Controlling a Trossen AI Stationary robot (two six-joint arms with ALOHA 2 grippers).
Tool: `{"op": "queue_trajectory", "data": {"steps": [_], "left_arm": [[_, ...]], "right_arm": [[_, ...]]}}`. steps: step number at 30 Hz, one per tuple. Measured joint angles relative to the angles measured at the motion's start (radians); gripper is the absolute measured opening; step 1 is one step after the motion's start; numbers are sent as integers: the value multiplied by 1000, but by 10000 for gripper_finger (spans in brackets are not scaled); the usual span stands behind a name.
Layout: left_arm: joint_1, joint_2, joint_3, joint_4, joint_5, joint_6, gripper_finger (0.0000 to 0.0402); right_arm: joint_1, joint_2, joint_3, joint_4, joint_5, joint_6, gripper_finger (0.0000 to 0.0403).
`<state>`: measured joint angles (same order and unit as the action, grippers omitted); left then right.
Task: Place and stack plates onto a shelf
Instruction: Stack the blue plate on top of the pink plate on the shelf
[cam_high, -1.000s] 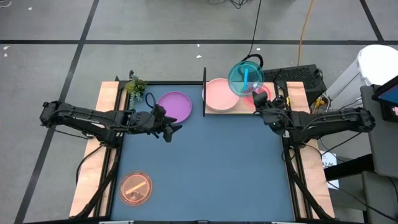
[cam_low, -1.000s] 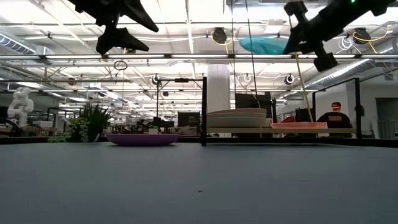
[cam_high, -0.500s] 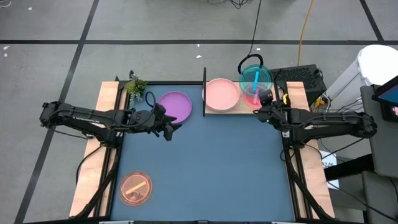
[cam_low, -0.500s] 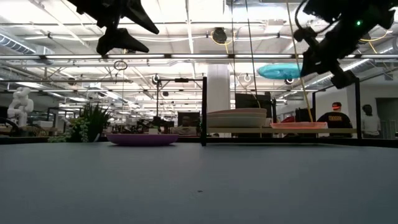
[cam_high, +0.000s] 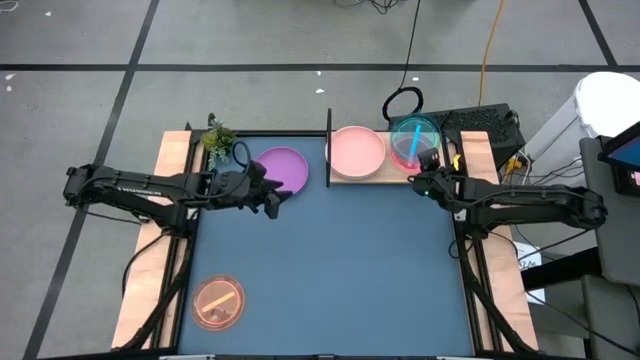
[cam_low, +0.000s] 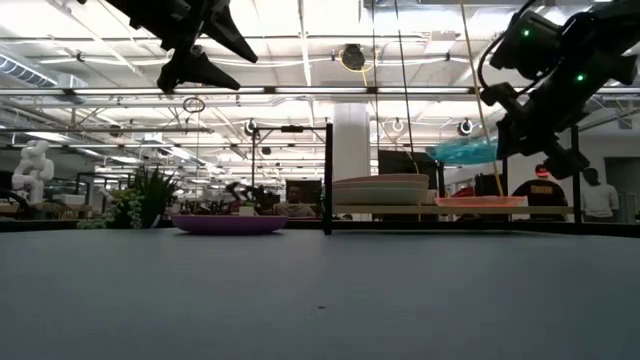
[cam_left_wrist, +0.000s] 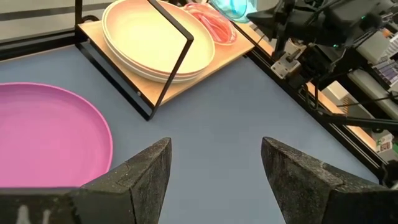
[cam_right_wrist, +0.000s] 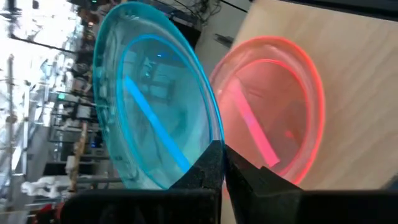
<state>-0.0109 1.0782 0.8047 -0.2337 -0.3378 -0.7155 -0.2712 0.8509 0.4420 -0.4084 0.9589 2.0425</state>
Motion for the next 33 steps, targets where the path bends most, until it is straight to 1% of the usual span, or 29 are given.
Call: {"op": "queue_trajectory", "data": {"steps": [6, 12, 18, 27, 33], "left_arm": [[0, 0, 0, 0, 0, -1, 253], [7, 0, 0, 0, 0, -1, 253], [25, 0, 0, 0, 0, -2, 253], [36, 0, 0, 0, 0, 2, 253], [36, 0, 0, -1, 0, 7, 253]], "right_arm": [[-51, 0, -12, 0, -61, 0, 0], [-107, 0, -13, -9, -152, -4, 0], [-147, 0, -13, -34, -205, -4, 0], [-187, 4, -13, -45, -279, -41, 0], [-199, 4, -13, -49, -284, -46, 0]]}}
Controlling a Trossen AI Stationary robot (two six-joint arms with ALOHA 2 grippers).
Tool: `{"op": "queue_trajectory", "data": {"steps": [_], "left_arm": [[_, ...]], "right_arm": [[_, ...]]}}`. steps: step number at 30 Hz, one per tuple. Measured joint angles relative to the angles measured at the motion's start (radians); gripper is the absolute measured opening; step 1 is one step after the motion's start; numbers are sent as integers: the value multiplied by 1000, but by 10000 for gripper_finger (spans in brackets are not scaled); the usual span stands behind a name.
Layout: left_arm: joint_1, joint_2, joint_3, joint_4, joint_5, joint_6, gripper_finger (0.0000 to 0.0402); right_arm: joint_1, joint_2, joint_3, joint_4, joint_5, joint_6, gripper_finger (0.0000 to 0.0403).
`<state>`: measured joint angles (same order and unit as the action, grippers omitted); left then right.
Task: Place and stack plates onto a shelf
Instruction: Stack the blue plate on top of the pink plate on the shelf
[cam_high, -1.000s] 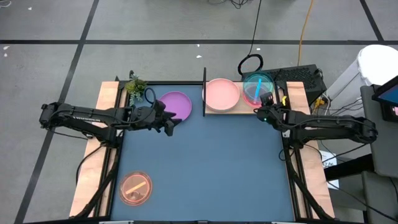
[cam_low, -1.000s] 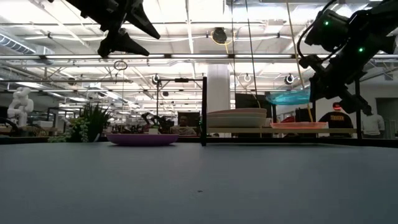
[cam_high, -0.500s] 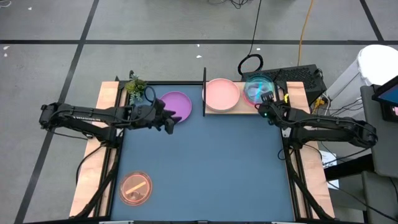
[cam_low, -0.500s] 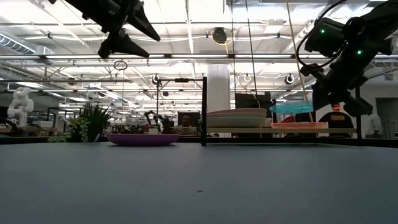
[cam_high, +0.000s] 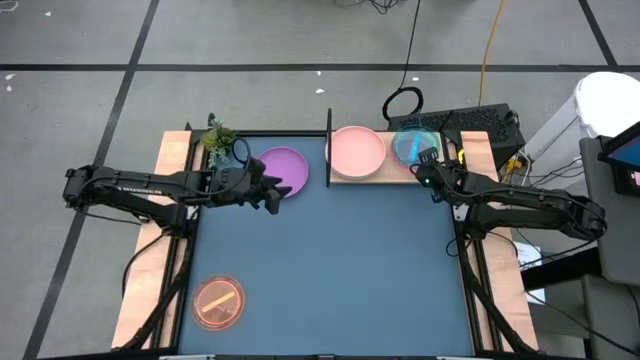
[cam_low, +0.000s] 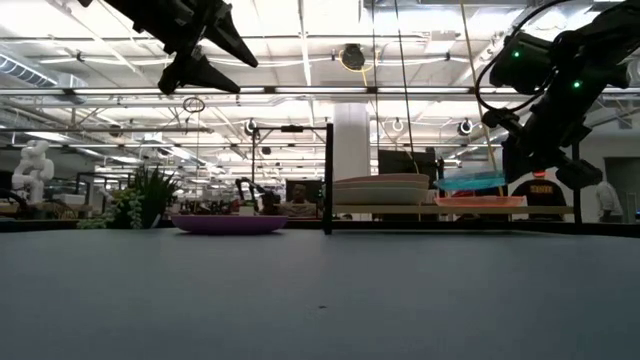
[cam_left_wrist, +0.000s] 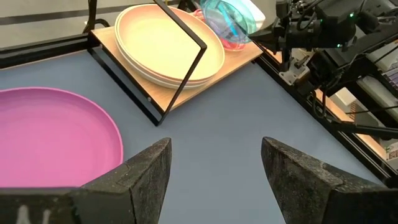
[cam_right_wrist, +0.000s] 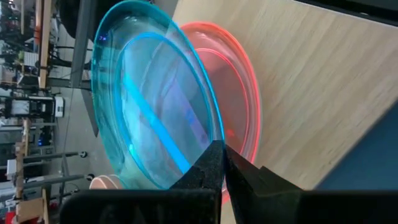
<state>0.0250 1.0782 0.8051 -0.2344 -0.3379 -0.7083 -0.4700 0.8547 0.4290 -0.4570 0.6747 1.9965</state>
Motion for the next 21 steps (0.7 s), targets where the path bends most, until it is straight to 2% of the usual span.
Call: {"op": "queue_trajectory", "data": {"steps": [21], "left_arm": [[0, 0, 0, 0, -1, 23, 253]], "right_arm": [[-1, 0, 0, -16, -8, 0, 0]]}}
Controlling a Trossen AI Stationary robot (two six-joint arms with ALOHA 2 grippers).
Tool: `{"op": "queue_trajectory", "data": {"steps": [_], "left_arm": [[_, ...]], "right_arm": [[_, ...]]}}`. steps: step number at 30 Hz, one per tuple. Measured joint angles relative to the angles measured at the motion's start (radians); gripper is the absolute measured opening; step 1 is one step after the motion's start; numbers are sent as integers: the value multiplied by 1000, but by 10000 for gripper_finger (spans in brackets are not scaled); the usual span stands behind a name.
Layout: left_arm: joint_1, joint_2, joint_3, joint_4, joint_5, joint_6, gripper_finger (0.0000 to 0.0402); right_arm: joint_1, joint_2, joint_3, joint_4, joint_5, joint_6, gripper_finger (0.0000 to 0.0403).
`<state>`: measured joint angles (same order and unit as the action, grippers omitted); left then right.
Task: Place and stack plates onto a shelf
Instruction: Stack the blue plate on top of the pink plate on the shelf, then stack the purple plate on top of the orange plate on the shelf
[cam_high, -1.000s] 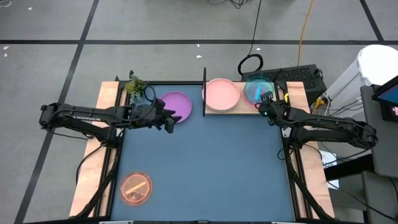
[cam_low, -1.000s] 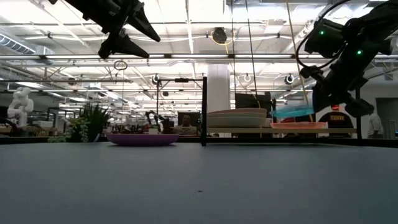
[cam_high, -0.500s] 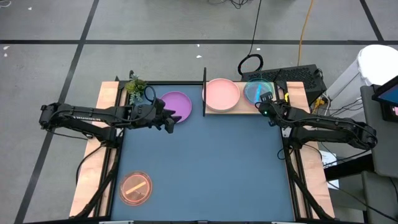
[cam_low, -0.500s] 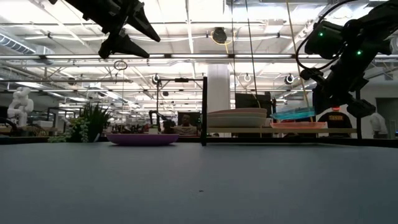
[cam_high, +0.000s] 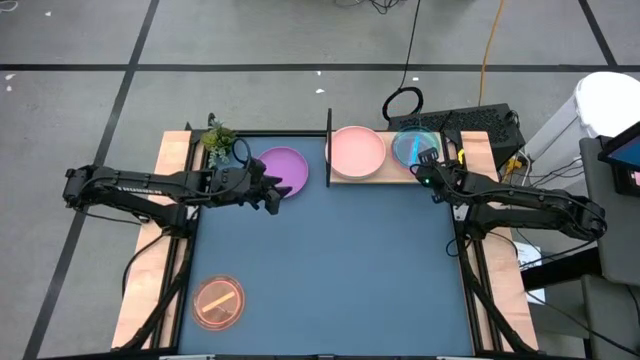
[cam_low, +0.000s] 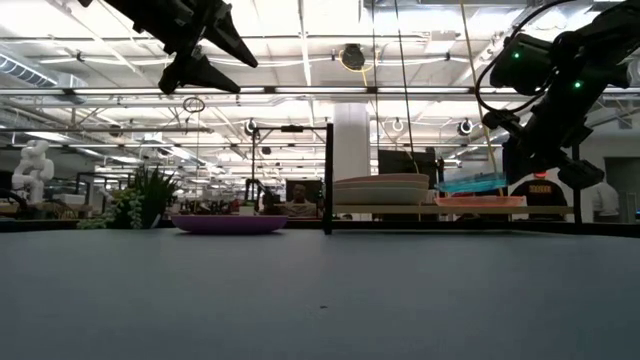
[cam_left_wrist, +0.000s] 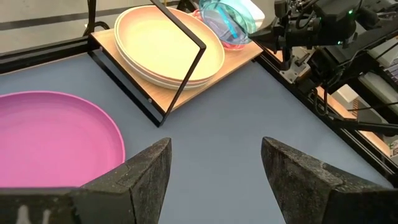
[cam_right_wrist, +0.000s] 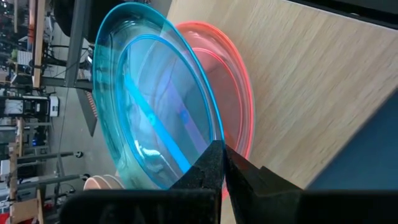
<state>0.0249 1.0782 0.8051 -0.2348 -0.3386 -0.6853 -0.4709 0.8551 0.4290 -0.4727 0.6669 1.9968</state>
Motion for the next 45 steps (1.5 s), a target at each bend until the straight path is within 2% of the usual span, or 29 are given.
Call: {"op": "queue_trajectory", "data": {"steps": [8, 25, 31, 37, 45], "left_arm": [[0, 0, 0, 0, 0, 1, 253], [0, 0, 0, 0, 0, -1, 253], [0, 0, 0, 0, 0, -10, 253], [0, 0, 0, -7, 12, -59, 253], [0, 0, 0, -123, 27, -187, 253]], "right_arm": [[0, 0, 0, -9, -11, 5, 9], [0, 0, 0, -4, 10, 8, 83], [0, -13, 0, 4, -14, 7, 105], [1, -56, 0, 5, -22, 0, 116], [15, -114, 0, 73, -51, -99, 116]]}}
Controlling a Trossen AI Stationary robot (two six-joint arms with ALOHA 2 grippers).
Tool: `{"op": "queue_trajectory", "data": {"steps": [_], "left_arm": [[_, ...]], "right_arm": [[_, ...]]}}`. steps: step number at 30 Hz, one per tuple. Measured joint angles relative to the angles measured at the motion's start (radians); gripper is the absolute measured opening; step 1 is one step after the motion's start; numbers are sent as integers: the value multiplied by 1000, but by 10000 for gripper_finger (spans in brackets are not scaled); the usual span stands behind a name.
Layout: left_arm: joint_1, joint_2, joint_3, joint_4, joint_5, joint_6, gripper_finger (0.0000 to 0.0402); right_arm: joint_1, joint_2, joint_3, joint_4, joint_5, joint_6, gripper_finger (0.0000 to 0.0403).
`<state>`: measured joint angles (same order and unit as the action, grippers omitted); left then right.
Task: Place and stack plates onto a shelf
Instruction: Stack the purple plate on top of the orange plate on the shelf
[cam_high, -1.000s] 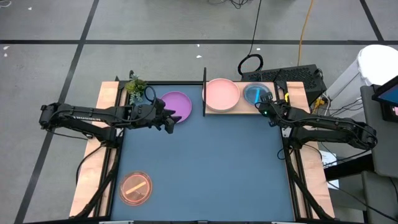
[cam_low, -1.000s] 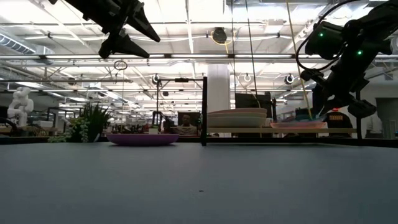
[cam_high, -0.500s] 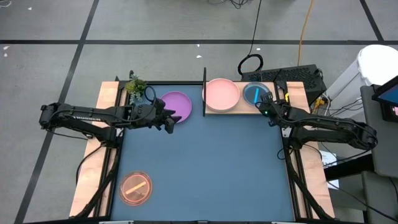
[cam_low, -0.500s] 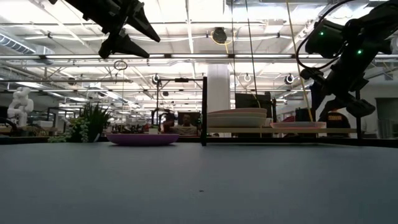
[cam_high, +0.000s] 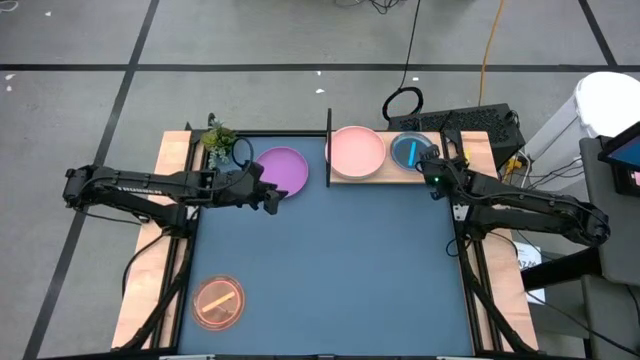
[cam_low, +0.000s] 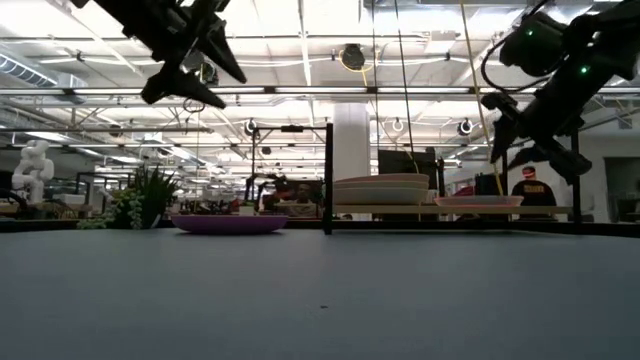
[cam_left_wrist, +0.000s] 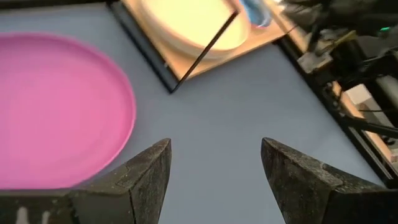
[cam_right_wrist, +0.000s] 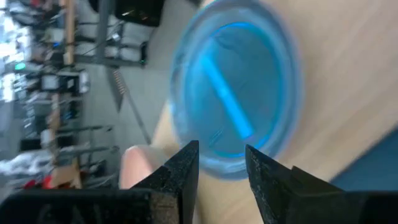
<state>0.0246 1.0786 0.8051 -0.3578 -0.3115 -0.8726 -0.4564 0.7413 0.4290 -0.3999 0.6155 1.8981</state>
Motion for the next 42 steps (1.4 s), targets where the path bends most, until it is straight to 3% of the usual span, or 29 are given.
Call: {"op": "queue_trajectory", "data": {"steps": [10, 15, 17, 20, 22, 31, 42], "left_arm": [[45, 0, 0, -189, 2, -257, 253], [116, 0, 0, -303, 35, -506, 253], [141, 0, 0, -316, -9, -631, 253], [161, 0, 0, -325, -150, -718, 253], [190, 4, 0, -337, -187, -764, 253], [320, 97, 1, -353, -101, -736, 253], [446, 188, -11, -336, 140, -664, 253]], "right_arm": [[57, -8, 0, 256, -17, -208, 116], [96, -8, 0, 341, -19, -254, 116], [113, -8, 0, 371, -18, -270, 116], [139, -8, 0, 426, -18, -298, 116], [156, -8, 0, 476, -17, -331, 116], [242, -8, 0, 677, -17, -502, 116], [318, -8, 0, 785, -18, -578, 116]]}}
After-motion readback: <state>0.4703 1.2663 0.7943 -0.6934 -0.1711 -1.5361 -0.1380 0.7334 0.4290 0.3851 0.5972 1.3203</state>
